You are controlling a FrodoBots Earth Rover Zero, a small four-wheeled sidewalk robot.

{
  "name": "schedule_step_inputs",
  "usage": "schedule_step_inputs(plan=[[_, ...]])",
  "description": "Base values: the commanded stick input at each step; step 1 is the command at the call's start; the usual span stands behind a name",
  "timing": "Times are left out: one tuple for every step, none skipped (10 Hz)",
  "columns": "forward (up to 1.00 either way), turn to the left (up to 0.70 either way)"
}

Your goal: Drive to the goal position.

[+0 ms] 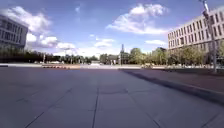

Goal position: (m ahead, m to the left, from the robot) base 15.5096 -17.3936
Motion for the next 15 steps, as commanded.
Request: schedule_step_inputs(plan=[[0.7, 0.09], [0.7, 0.0], [0.7, 0.0], [0.7, 0.0], [0.7, 0.0], [0.7, 0.0], [0.7, 0.0], [0.7, 0.0], [0.7, 0.0], [0.7, 0.0], [0.7, 0.0], [0.7, 0.0], [0.7, 0.0], [0.7, 0.0], [0.7, 0.0]])
